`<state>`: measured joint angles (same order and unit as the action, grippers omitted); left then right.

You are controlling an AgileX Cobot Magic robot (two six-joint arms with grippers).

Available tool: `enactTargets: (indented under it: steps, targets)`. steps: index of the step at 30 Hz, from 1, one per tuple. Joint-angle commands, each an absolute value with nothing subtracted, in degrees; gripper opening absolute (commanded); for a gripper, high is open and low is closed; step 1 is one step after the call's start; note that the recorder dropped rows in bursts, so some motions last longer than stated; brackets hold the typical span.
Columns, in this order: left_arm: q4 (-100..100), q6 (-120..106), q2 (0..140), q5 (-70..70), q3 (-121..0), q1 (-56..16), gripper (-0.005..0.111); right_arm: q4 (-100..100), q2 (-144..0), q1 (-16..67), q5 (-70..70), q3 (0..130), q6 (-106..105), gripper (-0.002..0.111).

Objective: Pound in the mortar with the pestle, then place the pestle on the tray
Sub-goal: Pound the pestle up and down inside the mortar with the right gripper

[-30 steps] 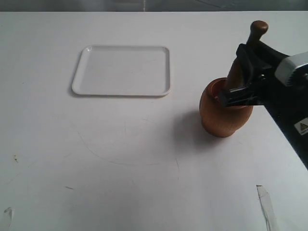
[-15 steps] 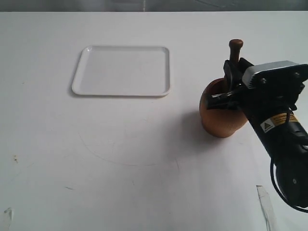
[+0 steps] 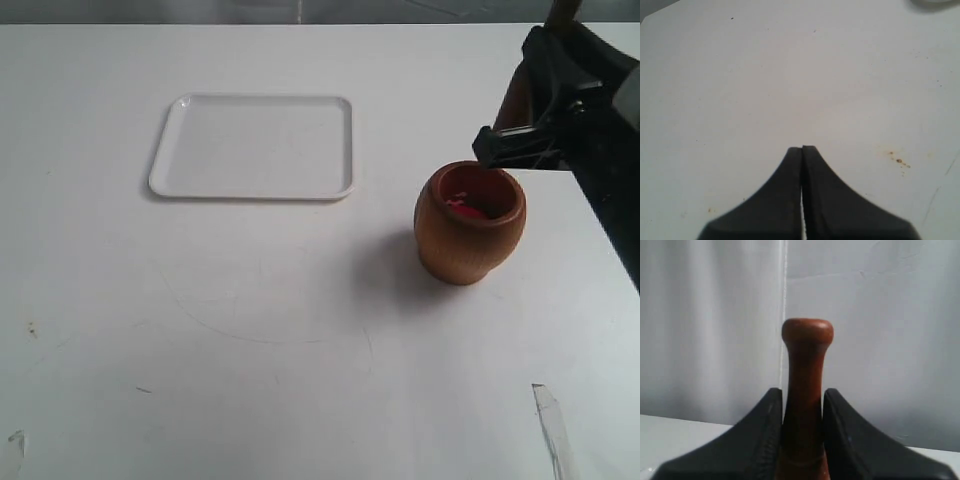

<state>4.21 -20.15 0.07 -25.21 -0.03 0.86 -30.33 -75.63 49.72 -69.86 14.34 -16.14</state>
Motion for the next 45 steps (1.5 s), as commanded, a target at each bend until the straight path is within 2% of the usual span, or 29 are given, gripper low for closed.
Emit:
enactTargets:
  steps: [1, 11, 14, 18, 26, 31, 38, 45]
  targets:
    - [3.8, -19.7, 0.0, -25.0, 0.0, 0.4, 0.0, -29.9, -78.2, 49.9, -70.0, 14.1, -16.7, 0.0]
    - [3.8, -19.7, 0.0, -25.0, 0.0, 0.4, 0.0, -28.4, -99.0, 49.9, -70.0, 14.1, -6.6, 0.0]
    - [3.8, -19.7, 0.0, -25.0, 0.0, 0.4, 0.0, -28.2, -100.4, 49.9, -70.0, 14.1, -7.8, 0.0]
    - [3.8, -19.7, 0.0, -25.0, 0.0, 0.4, 0.0, -28.2, -94.0, 49.9, -70.0, 14.1, -12.8, 0.0]
    - [3.8, -19.7, 0.0, -25.0, 0.0, 0.4, 0.0, -25.9, -69.4, 49.9, -70.0, 14.1, -19.0, 0.0]
    - [3.8, -19.7, 0.0, -25.0, 0.0, 0.4, 0.0, -26.4, -64.2, 49.8, -66.0, 14.1, -21.4, 0.0]
    - [3.8, -19.7, 0.0, -25.0, 0.0, 0.4, 0.0, -26.4, -72.9, 49.8, -66.5, 14.1, -19.4, 0.0]
    - [3.8, -19.7, 0.0, -25.0, 0.0, 0.4, 0.0, -27.4, -90.4, 49.8, -70.0, 14.1, -13.7, 0.0]
